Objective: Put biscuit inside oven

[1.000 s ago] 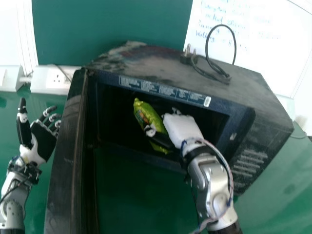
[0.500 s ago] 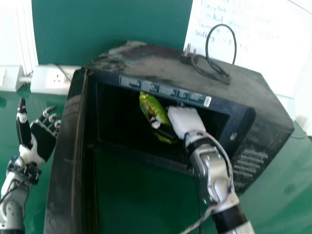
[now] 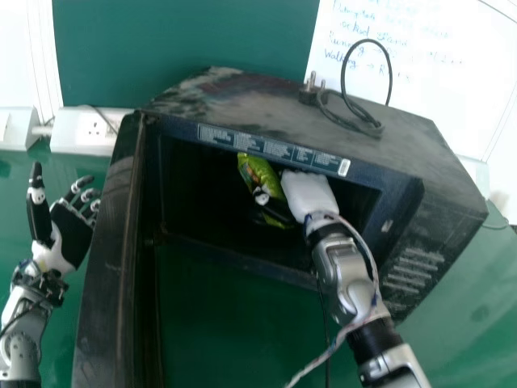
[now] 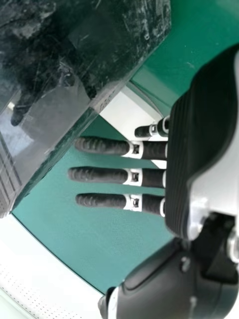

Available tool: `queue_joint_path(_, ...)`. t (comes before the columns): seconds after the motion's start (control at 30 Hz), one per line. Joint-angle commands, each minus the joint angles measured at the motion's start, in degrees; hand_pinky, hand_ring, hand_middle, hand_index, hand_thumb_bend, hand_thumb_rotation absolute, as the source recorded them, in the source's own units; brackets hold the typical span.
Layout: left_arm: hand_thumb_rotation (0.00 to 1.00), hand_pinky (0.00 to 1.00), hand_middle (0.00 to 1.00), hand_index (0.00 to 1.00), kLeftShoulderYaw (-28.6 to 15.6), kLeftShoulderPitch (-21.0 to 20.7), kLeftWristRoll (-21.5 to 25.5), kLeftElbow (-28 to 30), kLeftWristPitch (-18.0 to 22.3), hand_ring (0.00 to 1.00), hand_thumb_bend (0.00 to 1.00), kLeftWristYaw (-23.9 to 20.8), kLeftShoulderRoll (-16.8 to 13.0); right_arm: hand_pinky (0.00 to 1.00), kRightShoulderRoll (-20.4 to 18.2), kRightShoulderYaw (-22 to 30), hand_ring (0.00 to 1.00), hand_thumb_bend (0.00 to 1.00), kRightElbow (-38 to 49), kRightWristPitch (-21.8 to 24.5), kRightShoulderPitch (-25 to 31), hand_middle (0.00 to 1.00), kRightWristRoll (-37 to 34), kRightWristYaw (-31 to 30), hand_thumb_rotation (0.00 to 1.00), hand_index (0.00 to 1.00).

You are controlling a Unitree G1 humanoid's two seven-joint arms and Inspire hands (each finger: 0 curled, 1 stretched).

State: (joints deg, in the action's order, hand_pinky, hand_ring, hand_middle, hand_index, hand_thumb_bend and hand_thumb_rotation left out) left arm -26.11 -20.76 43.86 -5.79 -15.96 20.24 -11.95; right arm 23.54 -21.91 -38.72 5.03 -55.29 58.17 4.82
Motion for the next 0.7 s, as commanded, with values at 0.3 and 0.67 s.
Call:
queue_joint_path(0.3, 0.08, 0.23, 0.41, 0.49, -0.4, 0.7, 0.3, 0.3, 0.0, 0.32, 0.52, 0.2, -0.2, 0.56, -1.2, -2.7, 0.47, 0.52, -5.7, 1.3, -5.9, 0.47, -2.5, 1.3, 0.00, 0.51)
queue_joint_path(0.67, 0.08, 0.23, 0.41, 0.49, -0.5, 0.6, 0.3, 0.3, -0.2, 0.32, 0.52, 0.0, -0.3, 0.57, -0.3, -3.0, 0.57, 0.52, -0.3, 3.5, -3.6, 0.46, -4.2, 0.0, 0.01, 0.54)
